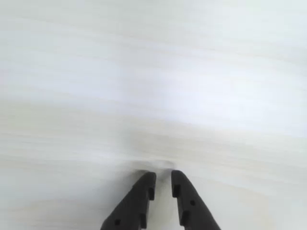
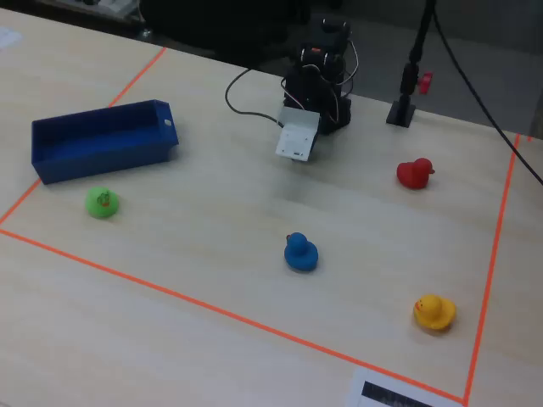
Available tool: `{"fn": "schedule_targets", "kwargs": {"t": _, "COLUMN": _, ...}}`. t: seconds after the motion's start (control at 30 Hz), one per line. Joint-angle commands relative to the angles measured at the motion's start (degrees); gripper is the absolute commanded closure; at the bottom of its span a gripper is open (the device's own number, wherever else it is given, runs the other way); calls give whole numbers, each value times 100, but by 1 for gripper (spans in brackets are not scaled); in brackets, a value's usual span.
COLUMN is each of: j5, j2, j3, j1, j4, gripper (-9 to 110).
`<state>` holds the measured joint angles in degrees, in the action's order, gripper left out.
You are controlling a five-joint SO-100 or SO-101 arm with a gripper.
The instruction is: Grasp green duck and put it into box.
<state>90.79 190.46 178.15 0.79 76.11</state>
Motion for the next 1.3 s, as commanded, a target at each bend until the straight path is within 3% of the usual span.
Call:
{"fn": "schedule_targets", "kwargs": {"t": 0.0, "j5": -26, "j2": -70, "j3": 9, "j1": -18, "j4": 105, "gripper": 100}}
{"fn": "schedule_targets", "kwargs": {"t": 1.27, "j5": -18, "j2": -70, "j3": 9, "j1": -18, "j4": 97, "gripper": 99}}
